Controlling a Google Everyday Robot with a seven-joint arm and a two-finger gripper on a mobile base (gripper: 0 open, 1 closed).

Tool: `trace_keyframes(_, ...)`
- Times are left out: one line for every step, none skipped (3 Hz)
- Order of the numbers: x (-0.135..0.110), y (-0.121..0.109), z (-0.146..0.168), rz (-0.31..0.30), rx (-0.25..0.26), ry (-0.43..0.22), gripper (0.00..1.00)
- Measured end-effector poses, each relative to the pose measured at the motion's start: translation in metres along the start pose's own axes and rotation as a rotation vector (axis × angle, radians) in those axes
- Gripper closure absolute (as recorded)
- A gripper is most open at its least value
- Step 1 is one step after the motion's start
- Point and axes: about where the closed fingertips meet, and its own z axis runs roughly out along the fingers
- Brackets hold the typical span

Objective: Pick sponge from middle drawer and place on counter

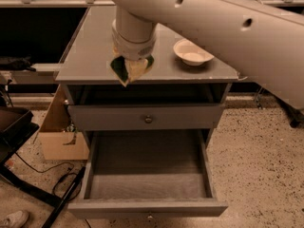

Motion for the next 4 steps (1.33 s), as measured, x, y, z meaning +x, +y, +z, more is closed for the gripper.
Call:
trace_keyframes(0.023,-0.063,0.010,-0.036,0.114,0.002,1.00)
trace_keyframes(0.035,-0.126,0.045,-0.061,0.171,-0.073,1.00)
trace_keyframes(0.030,-0.131,0.113,-0.069,0.046,-0.192,1.00)
trace_keyframes(0.038,-0.135,0.123,-0.044,0.033,-0.217,0.82)
